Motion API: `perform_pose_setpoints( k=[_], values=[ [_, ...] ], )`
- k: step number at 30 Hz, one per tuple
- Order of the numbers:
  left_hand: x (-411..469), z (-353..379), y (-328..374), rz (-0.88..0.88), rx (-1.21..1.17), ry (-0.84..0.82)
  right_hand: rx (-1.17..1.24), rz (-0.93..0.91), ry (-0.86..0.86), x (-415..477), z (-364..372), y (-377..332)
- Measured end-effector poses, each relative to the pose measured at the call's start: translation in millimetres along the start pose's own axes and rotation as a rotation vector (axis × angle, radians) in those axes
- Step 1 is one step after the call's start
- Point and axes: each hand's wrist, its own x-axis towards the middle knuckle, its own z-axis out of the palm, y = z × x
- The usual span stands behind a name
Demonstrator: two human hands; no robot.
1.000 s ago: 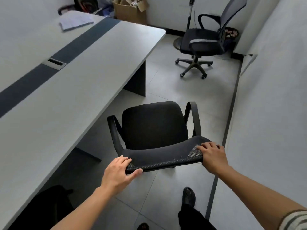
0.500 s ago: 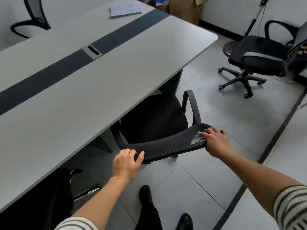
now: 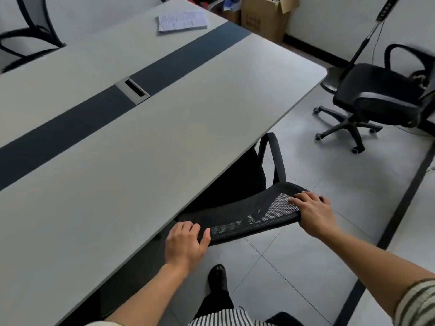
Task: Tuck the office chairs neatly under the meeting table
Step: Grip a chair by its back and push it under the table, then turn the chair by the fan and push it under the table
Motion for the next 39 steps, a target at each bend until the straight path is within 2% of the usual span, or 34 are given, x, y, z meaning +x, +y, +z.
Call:
perform_pose_setpoints(
  k=[12,18,20,22,25,28,31,33,36,39],
  values=[
    [18,2,18,-0.035,-0.062,0.025,-0.016,-0.063,-0.002,43,-11,18],
    [15,-11,28,-0.136,-0.041,-0.082,0.039,-0.134,-0.088,41,-19,21],
    [18,-20,40,-0.208,-0.041,-0.14,0.112,-0.185,-0.095,35,-25,29],
    [22,-31,62,-0.229,-0.059,-0.166,0.288,-0.218,-0.06,18,-29,46],
    [21,-42,119,-0.128,-0.203,-0.185,0.471,-0.25,0.016,-20,-27,85],
    [17,-46,184,0.059,-0.262,-0.169,0.624,-0.066,-0.033,-50,-22,132],
    [28,-52,244,0.159,-0.38,-0.178,0.776,0.142,-0.098,-70,-11,183],
    [43,-51,277,0.201,-0.472,-0.261,0.852,0.267,-0.101,-82,-2,215],
    [76,-44,315,0.278,-0.494,-0.428,0.945,0.441,-0.095,-98,12,254],
    [124,-36,353,0.306,-0.549,-0.526,1.087,0.641,-0.07,-103,24,286]
  ],
)
